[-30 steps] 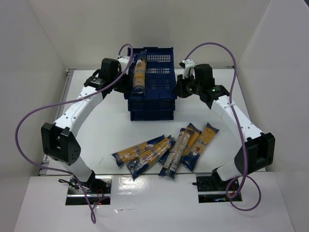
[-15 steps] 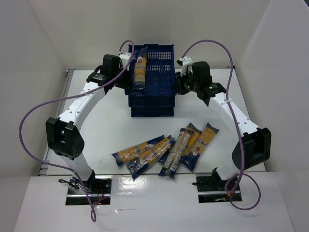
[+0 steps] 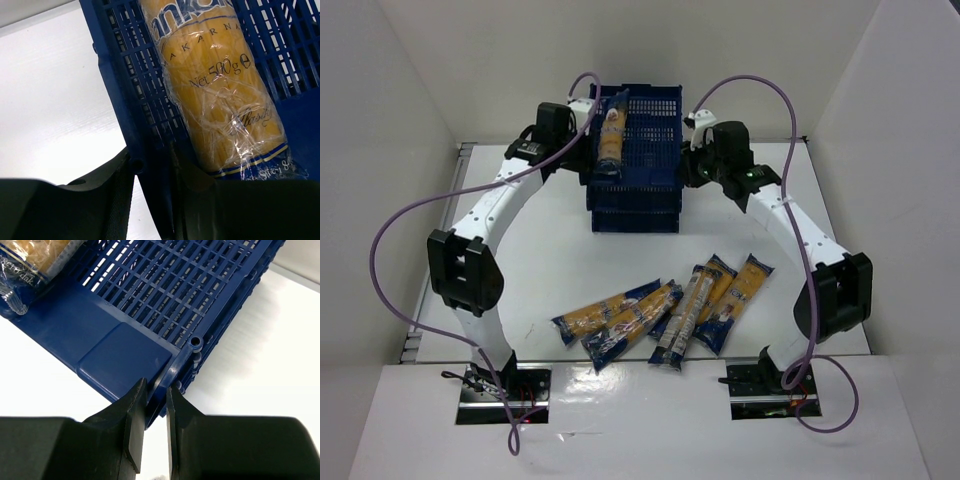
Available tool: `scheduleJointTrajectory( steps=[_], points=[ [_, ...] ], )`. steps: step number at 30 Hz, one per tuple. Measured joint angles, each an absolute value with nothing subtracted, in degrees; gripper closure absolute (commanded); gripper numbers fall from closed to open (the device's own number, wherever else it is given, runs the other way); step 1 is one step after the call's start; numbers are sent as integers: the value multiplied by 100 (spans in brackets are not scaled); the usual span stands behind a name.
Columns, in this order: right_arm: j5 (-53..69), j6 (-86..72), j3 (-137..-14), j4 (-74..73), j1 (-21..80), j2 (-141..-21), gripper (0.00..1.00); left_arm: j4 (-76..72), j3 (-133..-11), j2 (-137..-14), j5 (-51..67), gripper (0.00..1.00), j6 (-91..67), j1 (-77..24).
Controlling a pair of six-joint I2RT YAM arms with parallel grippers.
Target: Place and organize the pasta boxes and bags onto the shelf
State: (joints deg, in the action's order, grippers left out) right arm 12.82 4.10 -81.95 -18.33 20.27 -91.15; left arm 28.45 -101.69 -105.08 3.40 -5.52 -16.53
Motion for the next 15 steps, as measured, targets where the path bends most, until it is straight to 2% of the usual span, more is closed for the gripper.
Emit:
scheduleJointTrajectory(
  steps=[15],
  points=[
    [1037, 414, -8488, -1702, 2049, -9439, 100, 2858, -10578, -10849, 432, 88, -471, -1557]
  ],
)
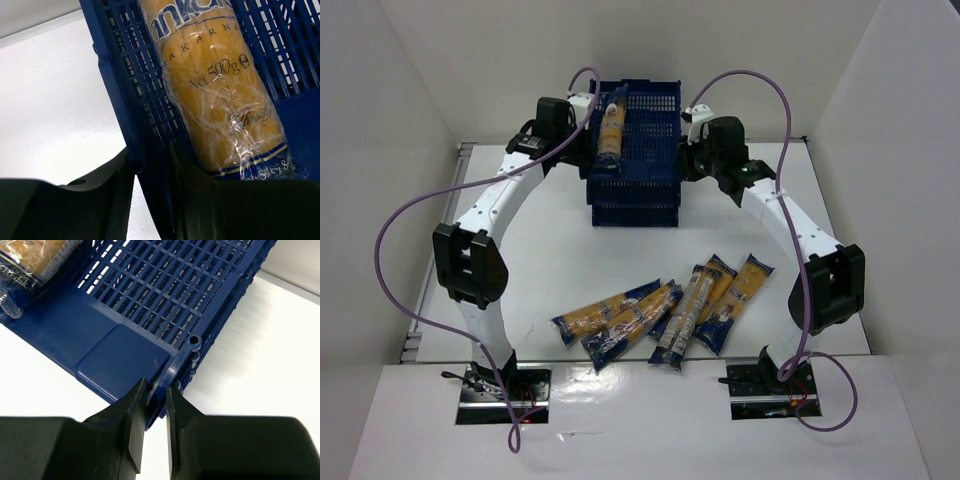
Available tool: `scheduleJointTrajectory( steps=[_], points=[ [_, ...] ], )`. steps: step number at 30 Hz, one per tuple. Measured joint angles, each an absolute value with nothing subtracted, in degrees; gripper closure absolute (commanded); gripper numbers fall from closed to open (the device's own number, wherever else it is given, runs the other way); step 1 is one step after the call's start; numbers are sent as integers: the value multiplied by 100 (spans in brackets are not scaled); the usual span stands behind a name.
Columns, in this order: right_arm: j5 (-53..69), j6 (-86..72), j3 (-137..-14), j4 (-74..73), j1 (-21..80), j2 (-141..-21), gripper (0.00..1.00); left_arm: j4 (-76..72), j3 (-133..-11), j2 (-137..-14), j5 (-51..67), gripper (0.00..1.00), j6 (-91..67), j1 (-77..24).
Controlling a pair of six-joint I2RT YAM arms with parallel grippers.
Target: Place and organize the pasta boxes and bags onto the shelf
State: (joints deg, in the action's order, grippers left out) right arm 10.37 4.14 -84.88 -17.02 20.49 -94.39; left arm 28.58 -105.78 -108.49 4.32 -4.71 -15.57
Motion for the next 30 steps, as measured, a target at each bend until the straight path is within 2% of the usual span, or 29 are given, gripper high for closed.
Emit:
scheduleJointTrajectory(
  steps=[9, 10, 12, 13, 14, 16, 17, 21, 22, 30],
  points=[
    [869, 414, -8654, -1643, 2051, -9609, 98, 2930, -10995, -11153, 416, 87, -462, -1542],
    [856, 414, -8670, -1645, 2051, -9625, 85, 2930, -11017, -11170, 416, 80, -462, -1540],
    [847, 414, -8691, -1656, 2051, -9636, 69, 2934, -11032, -11181, 412, 70, -462, -1540],
    [845, 451, -8702, -1669, 2051, -9638, 45, 2936, -11034, -11181, 410, 58, -462, -1540],
    [832, 517, -8702, -1699, 2051, -9638, 34, 2930, -11034, -11181, 432, 41, -460, -1540],
    [766, 648, -8698, -1710, 2053, -9657, 14, 2954, -11032, -11181, 480, 32, -408, -1540],
    [744, 705, -8698, -1695, 2051, -9657, 11, 2952, -11032, -11181, 482, 22, -401, -1540],
    [718, 867, -8630, -1706, 2049, -9539, 2, 2939, -10995, -11144, 482, 7, -333, -1522],
    [718, 888, -8578, -1715, 2049, -9476, 0, 2921, -10934, -11093, 478, 1, -333, -1522],
    [672, 1116, -7673, -1938, 2025, -8211, 0, 3188, -10447, -10204, 416, 1, -336, -1525]
  ],
)
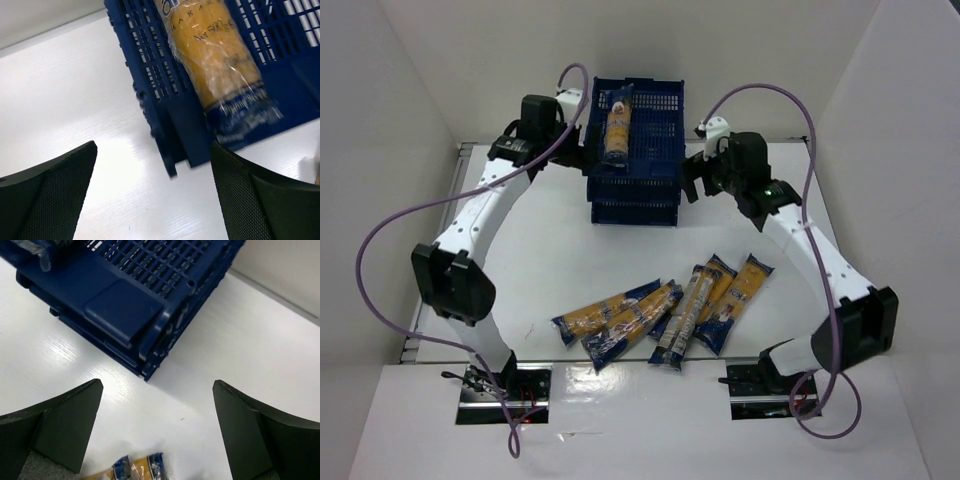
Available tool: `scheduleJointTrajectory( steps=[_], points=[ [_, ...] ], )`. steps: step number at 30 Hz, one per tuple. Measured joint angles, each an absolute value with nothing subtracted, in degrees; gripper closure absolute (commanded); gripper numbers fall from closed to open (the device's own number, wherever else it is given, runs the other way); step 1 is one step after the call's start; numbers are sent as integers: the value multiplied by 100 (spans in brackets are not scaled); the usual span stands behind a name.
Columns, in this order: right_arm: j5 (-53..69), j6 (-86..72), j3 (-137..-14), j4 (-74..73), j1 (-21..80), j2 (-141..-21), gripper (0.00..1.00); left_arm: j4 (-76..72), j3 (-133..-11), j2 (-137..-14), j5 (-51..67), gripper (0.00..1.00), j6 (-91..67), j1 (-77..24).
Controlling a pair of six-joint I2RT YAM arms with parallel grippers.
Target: Place and organize the pasta boxes and bags onto the shelf
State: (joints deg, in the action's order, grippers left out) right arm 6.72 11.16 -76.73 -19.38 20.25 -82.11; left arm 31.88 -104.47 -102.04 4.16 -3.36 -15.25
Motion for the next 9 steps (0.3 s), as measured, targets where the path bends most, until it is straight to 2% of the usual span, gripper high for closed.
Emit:
scheduleJointTrajectory(
  steps=[9],
  points=[
    [314, 1192, -6423, -1946, 1594, -6449, 0, 3140, -8914, -7924, 176, 1, -296, -1356]
  ],
)
